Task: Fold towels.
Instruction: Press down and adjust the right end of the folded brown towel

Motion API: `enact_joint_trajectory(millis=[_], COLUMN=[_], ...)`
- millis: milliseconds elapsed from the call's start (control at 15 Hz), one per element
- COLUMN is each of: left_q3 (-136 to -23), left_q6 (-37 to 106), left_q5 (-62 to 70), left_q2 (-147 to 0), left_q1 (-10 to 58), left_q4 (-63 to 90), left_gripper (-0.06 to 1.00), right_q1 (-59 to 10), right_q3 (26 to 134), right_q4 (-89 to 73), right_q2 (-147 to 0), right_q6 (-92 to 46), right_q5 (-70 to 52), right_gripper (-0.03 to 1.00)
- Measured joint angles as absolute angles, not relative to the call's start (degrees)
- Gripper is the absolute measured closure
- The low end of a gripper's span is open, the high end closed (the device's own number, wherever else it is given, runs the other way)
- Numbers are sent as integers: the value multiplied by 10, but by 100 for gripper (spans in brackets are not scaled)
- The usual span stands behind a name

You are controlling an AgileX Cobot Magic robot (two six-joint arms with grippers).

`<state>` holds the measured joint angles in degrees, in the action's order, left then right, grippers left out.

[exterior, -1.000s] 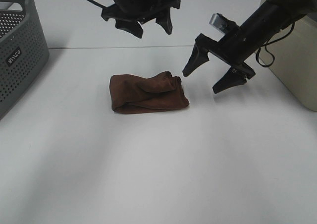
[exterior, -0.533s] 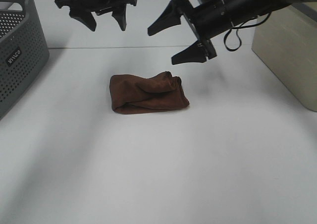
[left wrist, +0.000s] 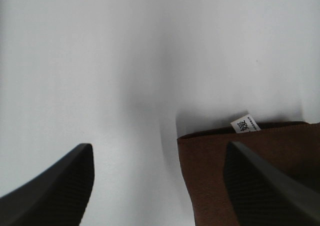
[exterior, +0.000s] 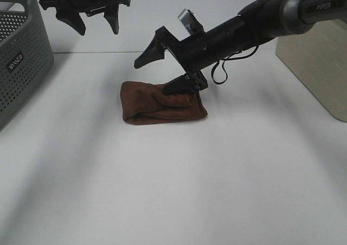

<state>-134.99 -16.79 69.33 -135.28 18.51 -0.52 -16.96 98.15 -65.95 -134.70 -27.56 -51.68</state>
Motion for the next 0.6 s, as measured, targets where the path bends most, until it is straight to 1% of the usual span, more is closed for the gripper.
enact_joint_trajectory(millis=[133,333,600], left_q3=[-1350,-1350,-1350], left_q6=[-156,-145,-118], left_q5=[694,694,696], left_q2=[-1353,-1353,-1332], left_q1=[185,185,186], left_q4=[-5,0,0], left_gripper=[25,25,25], right_q1=[-148,-115,-114], right_q3=[981,981,981], right_q4=[-643,-575,-520], right_q2=[-1351,-1352,-1344], right_q6=[-273,-260,-261], right_q5=[-517,-517,-540], right_gripper=[7,7,7])
